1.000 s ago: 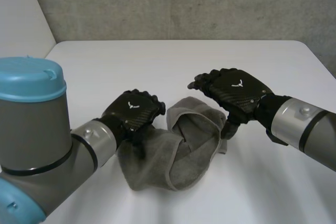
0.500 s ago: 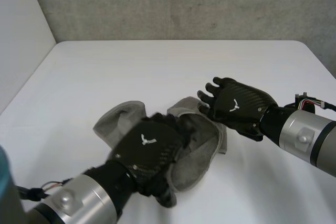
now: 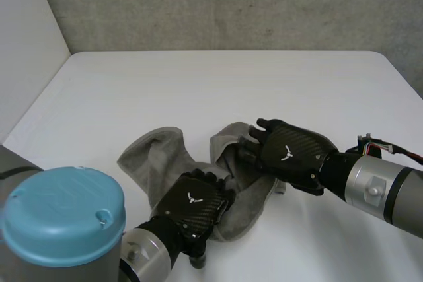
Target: Fold the towel.
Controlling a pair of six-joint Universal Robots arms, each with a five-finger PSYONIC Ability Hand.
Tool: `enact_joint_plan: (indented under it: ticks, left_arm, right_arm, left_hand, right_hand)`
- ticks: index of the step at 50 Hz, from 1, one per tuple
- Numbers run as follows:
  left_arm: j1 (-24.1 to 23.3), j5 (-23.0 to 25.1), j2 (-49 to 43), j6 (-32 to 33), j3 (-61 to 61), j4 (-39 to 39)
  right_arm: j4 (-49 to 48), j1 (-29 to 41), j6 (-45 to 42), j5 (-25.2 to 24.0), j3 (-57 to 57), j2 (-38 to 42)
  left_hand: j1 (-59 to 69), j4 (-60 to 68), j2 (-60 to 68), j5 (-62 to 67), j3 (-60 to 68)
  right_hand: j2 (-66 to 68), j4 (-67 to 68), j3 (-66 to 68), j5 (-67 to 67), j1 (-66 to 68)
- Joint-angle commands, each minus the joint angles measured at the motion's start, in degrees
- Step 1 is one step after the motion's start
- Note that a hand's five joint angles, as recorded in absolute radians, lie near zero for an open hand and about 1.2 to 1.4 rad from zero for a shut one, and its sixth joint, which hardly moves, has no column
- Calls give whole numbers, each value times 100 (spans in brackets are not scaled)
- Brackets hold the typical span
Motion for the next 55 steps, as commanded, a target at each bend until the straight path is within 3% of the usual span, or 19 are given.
enact_joint_plan:
  ticks: [1,7,10,12,18,24,32,37,40,42,43,44,45,47,51,53,54,55]
  left_arm:
    - [-25,-375,-85,328,39,88]
    - [-16,-543,-94,751,30,168]
    - [19,-666,-94,1058,4,238]
    - [81,-797,-94,1295,-14,273]
    - [230,-895,-77,1480,-40,256]
    - [274,-903,2,1498,-40,168]
    - [573,-824,2,1498,100,194]
    - [881,-719,-481,1630,654,423]
    - [1250,-675,-885,1876,1287,669]
    - [1687,-683,-1113,2034,2144,940]
    - [1689,-684,-1114,2034,2148,941]
    - [1855,-692,-1088,1991,2601,1141]
    - [1856,-692,-1087,1990,2605,1143]
    - [1874,-684,-931,1676,3156,1633]
    - [1918,-640,-59,979,3212,2348]
    - [1944,-212,851,454,2914,2943]
    - [1944,-209,855,452,2913,2945]
    - [1962,209,1186,391,2661,2997]
  right_arm:
    - [-16,18,-200,3,93,337]
    - [-51,18,-482,91,14,584]
    - [-60,1,-544,144,-83,680]
    - [-51,-8,-500,266,-127,672]
    - [-16,9,-377,566,-4,584]
    - [19,44,544,505,251,145]
    - [-51,97,1109,267,22,144]
    - [-271,115,1522,363,-812,575]
    - [-596,308,2154,733,-1683,997]
    - [-1016,466,2906,1510,-2906,1321]
    - [-1018,466,2910,1515,-2913,1322]
    - [-1244,510,3328,1967,-3522,1374]
    - [-1246,510,3332,1972,-3528,1375]
    - [-1710,563,4276,2628,-4299,1244]
    - [-2292,528,5319,2693,-4179,575]
    - [-2826,493,6176,2352,-3506,-125]
    - [-2828,493,6180,2350,-3502,-128]
    - [-2994,493,6458,2063,-3145,-346]
  left_hand:
    - [128,-309,112,57,-273]
    - [515,-309,499,444,-273]
    - [1440,-309,1424,1369,-273]
    - [2696,-309,2679,2625,-273]
    - [4115,-309,4099,4044,-273]
    - [6060,-309,6044,5989,-273]
    - [6064,-309,6048,5993,-273]
    - [6064,-309,6048,5993,-273]
    - [6064,-309,6048,5993,-273]
    - [6064,-309,6048,5993,-273]
    - [6064,-309,6048,5993,-273]
    - [6064,-309,6048,5993,-273]
    - [6064,-309,6048,5993,-273]
    - [6064,-309,6048,5993,-273]
    - [6064,-309,6048,5993,-273]
    - [6064,-309,6048,5993,-273]
    - [6064,-309,6048,5993,-273]
    - [6064,-309,6048,5993,-273]
  right_hand:
    - [-378,-428,-256,-328,-311]
    - [-353,-428,-256,-303,-285]
    - [740,-428,-256,790,808]
    - [2279,-428,-256,2330,2347]
    - [3919,-428,-256,3969,3987]
    - [5816,-428,-256,5866,5884]
    - [6577,-428,-256,6627,6645]
    - [6622,-428,-256,6672,6689]
    - [6594,-428,-256,6644,6662]
    - [6577,-428,-256,6627,6645]
    - [6577,-428,-256,6627,6645]
    - [6560,-428,-256,6611,6628]
    - [6560,-428,-256,6610,6628]
    - [6493,-428,-256,6544,6561]
    - [6493,-428,-256,6543,6561]
    - [6476,-428,-256,6527,6544]
    - [6476,-428,-256,6526,6544]
    - [6476,-428,-256,6526,6544]
